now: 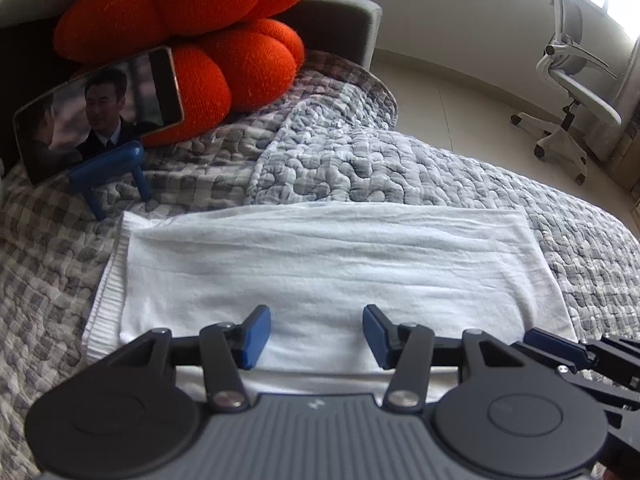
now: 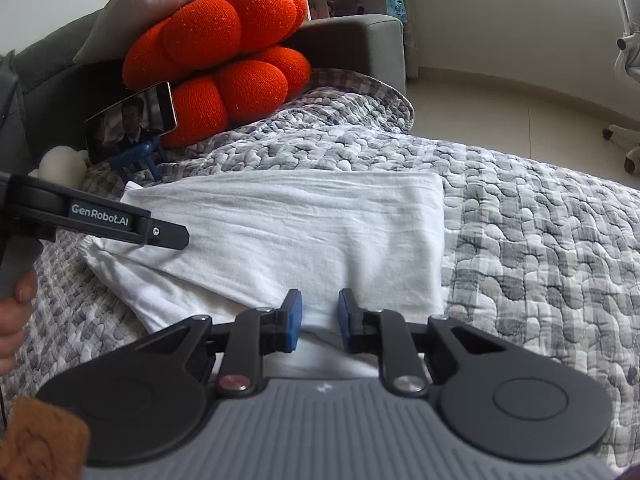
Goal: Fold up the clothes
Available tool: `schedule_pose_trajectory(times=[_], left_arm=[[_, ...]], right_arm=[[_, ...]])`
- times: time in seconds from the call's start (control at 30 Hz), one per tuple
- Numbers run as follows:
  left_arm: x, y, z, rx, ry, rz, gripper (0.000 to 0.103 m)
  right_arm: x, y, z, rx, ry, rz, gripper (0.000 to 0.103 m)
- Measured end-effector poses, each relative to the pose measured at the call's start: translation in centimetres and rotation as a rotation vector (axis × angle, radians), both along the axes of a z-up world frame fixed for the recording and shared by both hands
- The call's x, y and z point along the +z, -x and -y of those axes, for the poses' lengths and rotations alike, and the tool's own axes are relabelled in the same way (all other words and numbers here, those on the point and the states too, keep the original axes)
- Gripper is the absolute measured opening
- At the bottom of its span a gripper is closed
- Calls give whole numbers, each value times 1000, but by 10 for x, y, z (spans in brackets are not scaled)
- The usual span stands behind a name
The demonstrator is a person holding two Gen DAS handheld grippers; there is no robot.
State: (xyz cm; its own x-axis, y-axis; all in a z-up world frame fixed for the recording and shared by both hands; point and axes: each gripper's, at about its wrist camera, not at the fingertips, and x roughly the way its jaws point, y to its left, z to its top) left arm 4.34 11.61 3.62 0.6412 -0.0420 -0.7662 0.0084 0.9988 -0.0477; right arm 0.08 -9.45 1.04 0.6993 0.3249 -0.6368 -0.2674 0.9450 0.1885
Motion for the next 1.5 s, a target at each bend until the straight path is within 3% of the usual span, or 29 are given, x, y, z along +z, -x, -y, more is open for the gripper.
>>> schedule_pose_trajectory(times=[0.07,0.23,0.43,0.6,0.8,1.0,1.3,1.5], left_arm=[[2,2,5,-20,-5,16,52],[-10,-4,7,-25,1,-51,53],[-5,-3,3,-3,17,-37,53],[-8,-6,-1,0,52,-60,53],[-4,-4,2,2,38,-44,54],[-7,-7,0,2,50,-63,54],[-8,-8,-1,-2,58,-70,56],[-9,-9,-5,-2,83,-78,57]], right_arm=[[3,2,1,-1,-14,12,23],[-1,1,1,5,-2,0,20],[8,-1,2,7,-18,19,26],[-2,-11,1,0,-3,-21,22],[10,-12,0,30,-15,11,26],[15,-36,-8,69,-21,-8,26],[11,-81,-48,216,-17,-25,26],[7,-108,-56,202,-22,-23,24]])
